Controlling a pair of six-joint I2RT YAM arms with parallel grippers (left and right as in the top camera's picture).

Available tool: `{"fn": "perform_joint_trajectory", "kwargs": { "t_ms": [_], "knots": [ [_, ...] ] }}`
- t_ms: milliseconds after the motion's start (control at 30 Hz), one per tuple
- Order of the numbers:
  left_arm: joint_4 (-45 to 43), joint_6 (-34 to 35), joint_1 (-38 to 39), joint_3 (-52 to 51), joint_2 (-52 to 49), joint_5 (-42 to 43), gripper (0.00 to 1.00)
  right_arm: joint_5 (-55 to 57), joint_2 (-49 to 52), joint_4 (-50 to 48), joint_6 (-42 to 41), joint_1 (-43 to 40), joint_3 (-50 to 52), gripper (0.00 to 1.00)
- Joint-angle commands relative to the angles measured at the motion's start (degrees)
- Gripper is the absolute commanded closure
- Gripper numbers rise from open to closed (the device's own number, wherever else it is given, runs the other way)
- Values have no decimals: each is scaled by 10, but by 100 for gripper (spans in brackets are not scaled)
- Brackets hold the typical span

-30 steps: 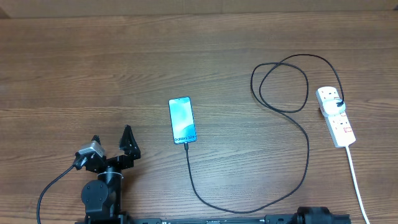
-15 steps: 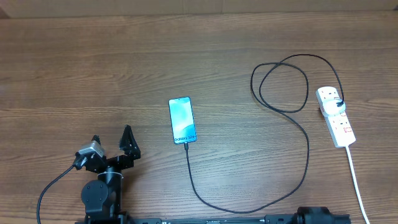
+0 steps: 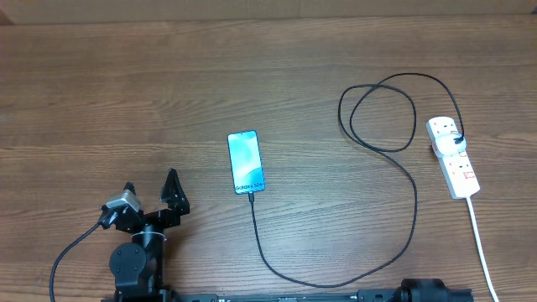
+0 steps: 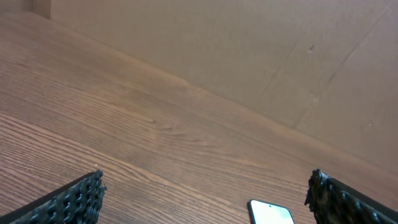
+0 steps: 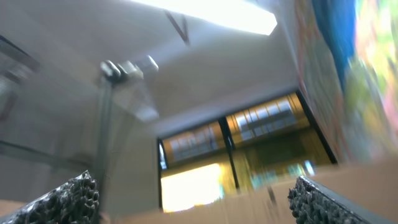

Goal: Plug charger to phone and switch on socket

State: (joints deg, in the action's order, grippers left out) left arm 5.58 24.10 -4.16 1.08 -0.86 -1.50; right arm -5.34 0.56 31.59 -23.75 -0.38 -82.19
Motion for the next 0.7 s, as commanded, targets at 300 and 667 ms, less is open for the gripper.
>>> {"fn": "perform_joint_trajectory", "kwargs": {
  "t_ms": [300, 667],
  "knots": [
    [-2, 8, -3, -3, 6, -3, 0, 2, -2, 0, -2, 0, 254, 0],
    [-2, 8, -3, -3, 6, -3, 0, 20, -2, -4, -1, 0, 358, 0]
  ]
}}
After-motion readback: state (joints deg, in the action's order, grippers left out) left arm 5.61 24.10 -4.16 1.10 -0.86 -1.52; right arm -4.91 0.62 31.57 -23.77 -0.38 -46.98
